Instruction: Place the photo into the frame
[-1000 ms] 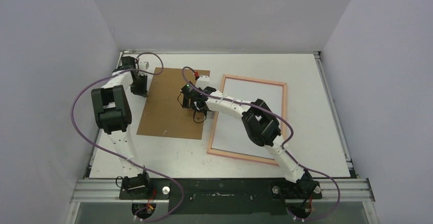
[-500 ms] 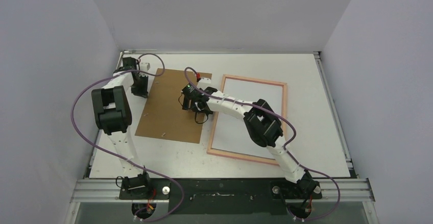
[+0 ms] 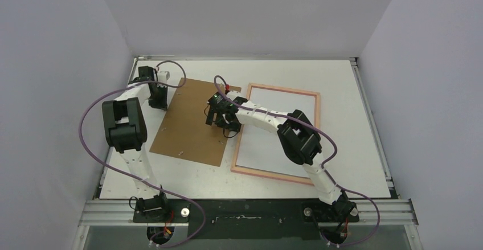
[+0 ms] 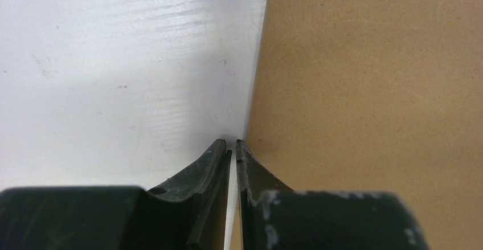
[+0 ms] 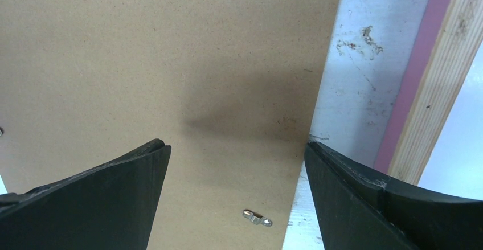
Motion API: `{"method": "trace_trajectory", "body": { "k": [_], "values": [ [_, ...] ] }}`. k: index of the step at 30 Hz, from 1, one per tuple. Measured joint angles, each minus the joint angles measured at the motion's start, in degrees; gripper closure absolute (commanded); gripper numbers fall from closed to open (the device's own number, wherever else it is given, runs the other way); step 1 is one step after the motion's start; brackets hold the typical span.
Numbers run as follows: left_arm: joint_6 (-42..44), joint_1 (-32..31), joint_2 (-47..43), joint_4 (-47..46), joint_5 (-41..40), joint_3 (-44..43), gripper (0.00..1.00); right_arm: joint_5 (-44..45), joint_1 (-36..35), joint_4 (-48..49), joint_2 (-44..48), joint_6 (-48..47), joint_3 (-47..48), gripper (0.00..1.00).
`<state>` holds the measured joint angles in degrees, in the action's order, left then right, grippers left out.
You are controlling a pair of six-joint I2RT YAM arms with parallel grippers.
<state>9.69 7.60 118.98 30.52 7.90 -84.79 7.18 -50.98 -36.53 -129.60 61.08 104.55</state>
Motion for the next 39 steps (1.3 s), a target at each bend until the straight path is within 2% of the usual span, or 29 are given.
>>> {"method": "trace_trajectory", "body": {
  "k": [26,39],
  "values": [
    [-0.22,-0.11,-3.32,-4.24,3.04,6.03,0.89,-1.53,0.35,-1.95,4.39,1.57,-2.16,0.1],
    [-0.55,-1.07,-3.8,-4.68,1.81,6.67,0.91,-4.13,0.35,4.66,15.61,3.28,-10.05,0.1]
  ]
}}
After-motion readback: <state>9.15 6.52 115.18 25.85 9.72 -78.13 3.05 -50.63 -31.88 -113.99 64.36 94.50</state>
